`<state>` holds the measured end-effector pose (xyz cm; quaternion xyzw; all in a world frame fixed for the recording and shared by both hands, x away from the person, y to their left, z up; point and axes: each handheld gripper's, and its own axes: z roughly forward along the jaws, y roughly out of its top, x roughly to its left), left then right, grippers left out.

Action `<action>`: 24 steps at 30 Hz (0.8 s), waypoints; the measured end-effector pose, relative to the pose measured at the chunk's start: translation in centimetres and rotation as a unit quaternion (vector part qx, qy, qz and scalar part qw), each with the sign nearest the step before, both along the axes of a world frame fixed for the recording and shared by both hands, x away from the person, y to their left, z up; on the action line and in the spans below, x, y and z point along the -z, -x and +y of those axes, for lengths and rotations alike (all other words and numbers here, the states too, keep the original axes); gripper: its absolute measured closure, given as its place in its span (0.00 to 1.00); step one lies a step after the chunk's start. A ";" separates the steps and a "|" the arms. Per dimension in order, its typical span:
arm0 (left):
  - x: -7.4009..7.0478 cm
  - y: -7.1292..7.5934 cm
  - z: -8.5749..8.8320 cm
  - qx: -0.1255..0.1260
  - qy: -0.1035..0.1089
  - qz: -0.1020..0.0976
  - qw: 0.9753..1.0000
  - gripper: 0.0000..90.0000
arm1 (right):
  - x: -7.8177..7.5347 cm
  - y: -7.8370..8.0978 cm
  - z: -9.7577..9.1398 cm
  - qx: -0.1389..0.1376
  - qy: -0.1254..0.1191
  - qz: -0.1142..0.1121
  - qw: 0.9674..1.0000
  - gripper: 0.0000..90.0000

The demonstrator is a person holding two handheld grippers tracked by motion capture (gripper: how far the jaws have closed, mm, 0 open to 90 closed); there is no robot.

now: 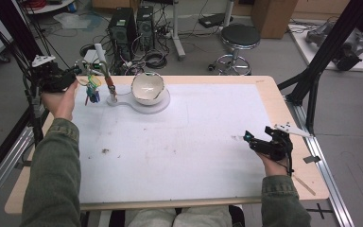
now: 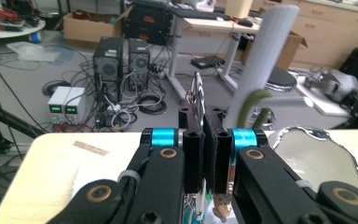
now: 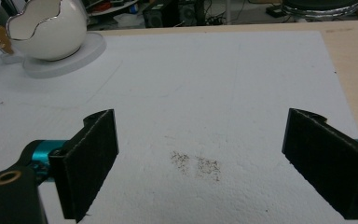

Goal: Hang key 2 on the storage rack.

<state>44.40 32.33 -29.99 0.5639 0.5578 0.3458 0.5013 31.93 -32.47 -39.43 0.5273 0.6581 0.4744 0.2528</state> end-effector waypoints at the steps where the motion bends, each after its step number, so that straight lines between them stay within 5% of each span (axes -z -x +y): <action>1: -0.1 0.0 0.1 0.000 -0.001 0.000 1.000 0.96 | 0.0 0.0 0.0 0.000 0.002 -0.002 1.000 0.11; 9: 0.0 -0.4 0.2 -0.003 -0.011 0.007 1.000 0.96 | 0.0 -0.1 0.1 -0.003 0.002 0.000 1.000 0.11; 24: 0.8 -1.7 -1.7 0.048 -0.008 0.017 0.999 0.96 | 0.1 -0.1 0.0 -0.002 0.000 0.003 1.000 0.11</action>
